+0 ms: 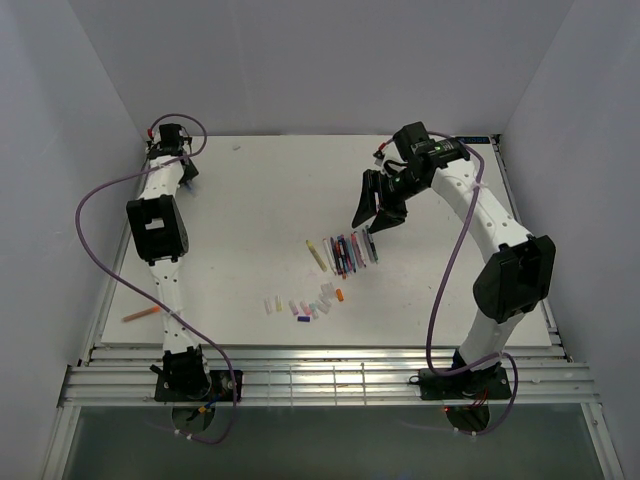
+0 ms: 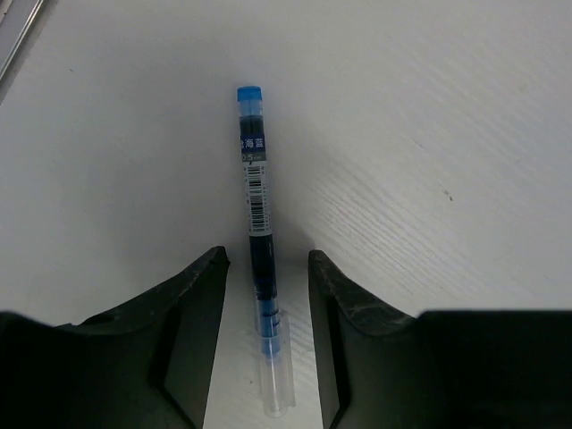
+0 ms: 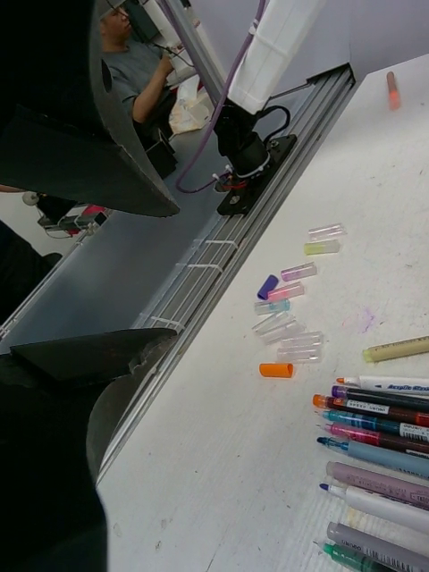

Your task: Open the pen caps

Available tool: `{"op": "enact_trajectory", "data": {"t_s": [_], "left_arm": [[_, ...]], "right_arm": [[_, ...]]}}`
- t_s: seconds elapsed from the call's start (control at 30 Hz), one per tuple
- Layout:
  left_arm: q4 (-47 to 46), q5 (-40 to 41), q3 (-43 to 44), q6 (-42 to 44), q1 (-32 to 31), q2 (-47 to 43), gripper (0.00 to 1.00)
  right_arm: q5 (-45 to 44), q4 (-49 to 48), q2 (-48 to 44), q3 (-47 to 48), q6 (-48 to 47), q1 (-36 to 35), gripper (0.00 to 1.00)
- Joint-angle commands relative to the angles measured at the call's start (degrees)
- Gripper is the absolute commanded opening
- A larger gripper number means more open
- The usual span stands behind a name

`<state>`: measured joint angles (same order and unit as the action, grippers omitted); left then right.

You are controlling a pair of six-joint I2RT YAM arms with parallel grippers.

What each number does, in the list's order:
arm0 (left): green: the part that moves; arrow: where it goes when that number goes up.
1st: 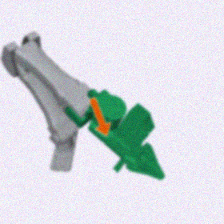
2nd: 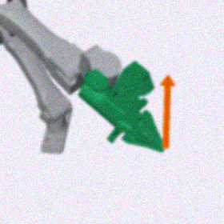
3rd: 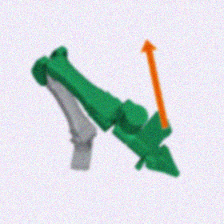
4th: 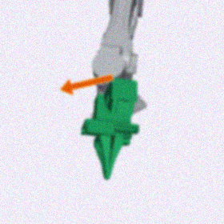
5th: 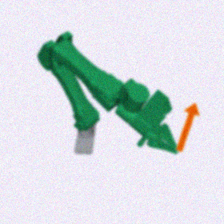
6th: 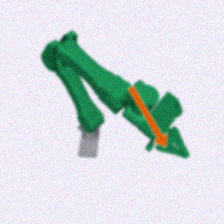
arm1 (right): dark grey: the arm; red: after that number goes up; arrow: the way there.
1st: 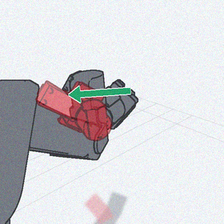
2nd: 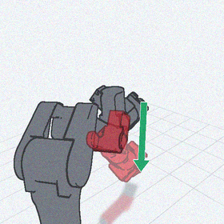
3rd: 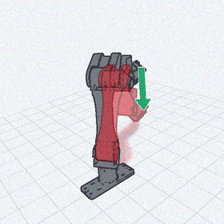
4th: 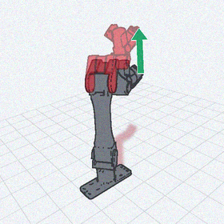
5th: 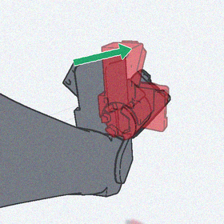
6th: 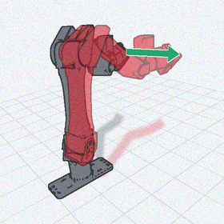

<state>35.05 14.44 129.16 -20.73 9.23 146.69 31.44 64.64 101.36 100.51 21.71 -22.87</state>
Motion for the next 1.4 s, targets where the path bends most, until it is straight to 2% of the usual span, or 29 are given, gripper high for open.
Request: {"op": "enact_trajectory", "data": {"t_s": [0.0, 0.1, 0.13, 0.23, 0.27, 0.33, 0.4, 0.5, 0.73, 0.83, 0.87, 0.9, 0.93, 0.97, 1.03, 1.07, 1.1, 1.17, 1.37], "left_arm": [[4.2, 2.0, 0.4, 1.0, -0.9, 0.1, 0.51], [4.6, 1.7, -0.3, 0.7, -0.9, 0.2, 0.49], [4.7, 1.6, -0.7, 0.6, -0.9, 0.1, 0.39], [4.9, 1.3, -1.0, 0.1, -0.9, -0.1, 0.29], [4.9, 0.9, -1.5, 0.0, -0.9, -0.5, 0.22], [5.5, 1.0, -1.5, -1.1, -1.0, -0.8, 0.19], [6.9, 0.9, -0.3, -3.9, -0.9, -2.3, 0.1], [6.8, -2.6, -0.2, -7.6, -1.1, -5.1, 0.03], [6.1, -12.8, -1.9, -14.8, -7.4, -14.5, 0.0], [5.6, -20.6, -4.3, -13.5, -16.1, -18.3, 0.0], [5.5, -22.6, -5.7, -12.1, -17.8, -20.8, 0.0], [3.6, -28.3, -7.9, -11.4, -19.3, -22.6, 0.0], [2.0, -31.2, -15.4, -11.1, -22.0, -24.9, 0.0], [-0.2, -33.8, -20.2, -11.4, -23.2, -31.0, 0.0], [-5.2, -38.3, -28.8, -11.3, -25.6, -36.9, 0.0], [-7.1, -39.6, -36.0, -11.3, -26.4, -41.9, 0.0], [-7.3, -40.7, -38.8, -11.3, -27.0, -43.8, 0.0], [-7.3, -41.6, -45.4, -11.3, -30.1, -47.7, 0.0], [-6.4, -37.0, -53.5, -9.8, -40.1, -57.8, 0.0]], "right_arm": [[-0.1, 0.2, -2.9, -0.9, -1.5, 0.5, 0.59], [-0.1, 0.2, -3.4, -1.6, -1.9, 0.7, 0.59], [-0.1, 0.2, -3.5, -1.9, -1.9, 0.7, 0.59], [-0.1, 0.3, -3.9, -2.0, -2.0, 0.8, 0.59], [-0.1, 0.2, -3.9, -1.7, -2.0, 0.8, 0.59], [-0.2, 0.4, -4.1, -1.2, -2.1, 0.8, 0.59], [-0.6, 0.7, -4.0, -0.4, -2.0, 0.8, 0.59], [-1.6, 0.7, -4.3, 0.6, -1.9, 0.7, 0.59], [-1.2, 1.0, -3.1, 4.2, -1.3, 0.9, 0.59], [0.2, 0.0, -2.5, 4.4, -0.4, 0.9, 0.59], [0.6, -0.6, -2.3, 4.5, 0.3, 0.9, 0.59], [1.1, -1.4, -2.4, 4.3, 0.6, 0.8, 0.59], [1.3, -2.3, -2.6, 4.0, 1.0, 0.9, 0.59], [1.3, -2.8, -2.5, 4.1, 1.4, 0.9, 0.6], [1.4, -4.2, -2.2, 4.1, 2.7, 1.0, 0.6], [3.0, -5.0, -2.0, 3.4, 3.6, 1.0, 0.6], [3.9, -7.6, -1.8, 2.9, 5.7, 1.0, 0.6], [5.0, -10.6, -1.7, 1.2, 8.3, 1.0, 0.6], [5.4, -17.7, -0.6, -2.9, 16.2, 0.6, 0.6]]}}
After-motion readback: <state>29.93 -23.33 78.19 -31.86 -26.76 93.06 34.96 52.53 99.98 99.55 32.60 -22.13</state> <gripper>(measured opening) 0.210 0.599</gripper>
